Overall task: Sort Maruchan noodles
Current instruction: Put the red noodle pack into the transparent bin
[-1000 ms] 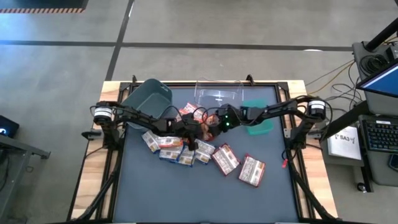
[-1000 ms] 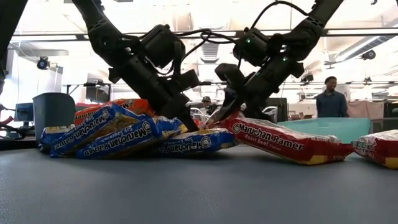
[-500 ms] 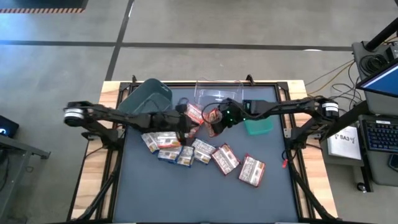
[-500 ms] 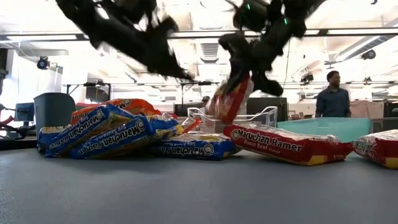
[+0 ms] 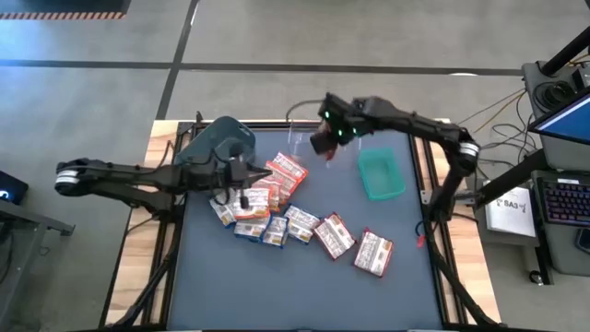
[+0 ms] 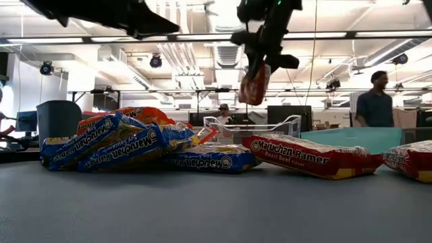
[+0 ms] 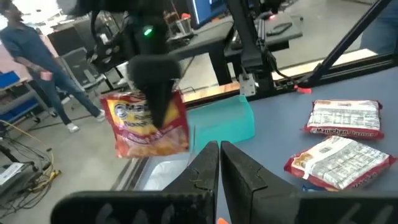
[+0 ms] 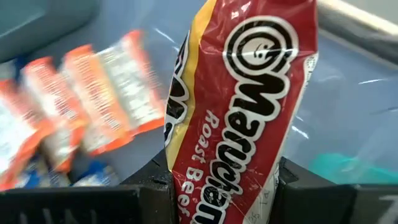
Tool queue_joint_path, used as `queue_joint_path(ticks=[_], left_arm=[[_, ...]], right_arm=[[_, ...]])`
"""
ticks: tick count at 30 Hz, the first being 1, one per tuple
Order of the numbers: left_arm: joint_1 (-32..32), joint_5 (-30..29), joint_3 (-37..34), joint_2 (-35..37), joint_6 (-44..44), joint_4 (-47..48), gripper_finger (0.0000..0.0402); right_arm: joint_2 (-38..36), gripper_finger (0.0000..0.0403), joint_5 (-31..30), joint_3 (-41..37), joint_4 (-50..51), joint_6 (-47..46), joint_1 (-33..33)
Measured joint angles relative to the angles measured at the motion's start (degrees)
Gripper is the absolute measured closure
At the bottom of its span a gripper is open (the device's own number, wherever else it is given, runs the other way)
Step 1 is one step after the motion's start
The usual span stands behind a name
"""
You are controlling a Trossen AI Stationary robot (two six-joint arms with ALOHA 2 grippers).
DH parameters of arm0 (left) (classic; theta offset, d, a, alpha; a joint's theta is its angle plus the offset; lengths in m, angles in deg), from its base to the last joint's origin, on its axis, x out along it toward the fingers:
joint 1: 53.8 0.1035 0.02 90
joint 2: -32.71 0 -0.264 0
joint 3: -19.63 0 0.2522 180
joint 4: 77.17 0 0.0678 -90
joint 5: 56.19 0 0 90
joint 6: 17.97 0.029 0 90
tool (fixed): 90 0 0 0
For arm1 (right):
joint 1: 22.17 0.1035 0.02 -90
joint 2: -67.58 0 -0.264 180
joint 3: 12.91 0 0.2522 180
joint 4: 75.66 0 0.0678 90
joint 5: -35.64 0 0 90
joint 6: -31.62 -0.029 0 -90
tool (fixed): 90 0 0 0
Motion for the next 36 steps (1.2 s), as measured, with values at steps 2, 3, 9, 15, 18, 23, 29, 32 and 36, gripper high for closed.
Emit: queue_joint_path(ticks=[2, 3, 9, 15, 18, 23, 29, 32, 36], left_arm=[[0.02, -0.51, -1.02, 2.13, 0.61, -0.17, 0.0402], [0.02, -1.15, -1.49, 3.22, 1.18, 0.03, 0.0402], [0.03, -2.15, -3.50, 7.06, 3.28, -0.06, 0.0402], [0.12, -5.75, -3.64, 7.70, 5.38, 1.99, 0.0402], [0.13, -6.05, -3.64, 7.63, 5.97, 2.12, 0.0402], [0.13, -6.06, -3.64, 7.63, 6.47, 2.09, 0.0402], [0.13, -6.14, -3.60, 7.29, 6.47, 2.04, 0.0402], [0.13, -6.14, -3.58, 7.21, 6.47, 2.18, 0.0402], [0.13, -6.15, -3.56, 7.21, 6.47, 2.82, 0.0402]], right_arm=[[3.01, 0.0289, 0.02, 3.42, 3.44, 0.43, -2.98], [4.53, 0.0289, -0.01, 4.85, 5.16, 0.43, -4.33], [12.15, 0.0289, -0.12, 11.05, 9.06, 0.74, -9.24], [17.96, 0.0289, 1.42, 16.47, 9.03, 0.89, -8.98], [19.45, 0.0289, 1.66, 17.84, 7.42, 1.00, -7.97], [20.84, 0.0289, 2.01, 17.84, 4.14, 0.16, -6.88], [22.33, 0.0290, 1.60, 17.84, 2.34, -2.95, -5.96], [23.32, 0.0290, 1.43, 17.84, 1.24, -4.70, -5.54], [24.12, 0.0290, 0.39, 17.82, 0.86, -7.22, -4.89]])
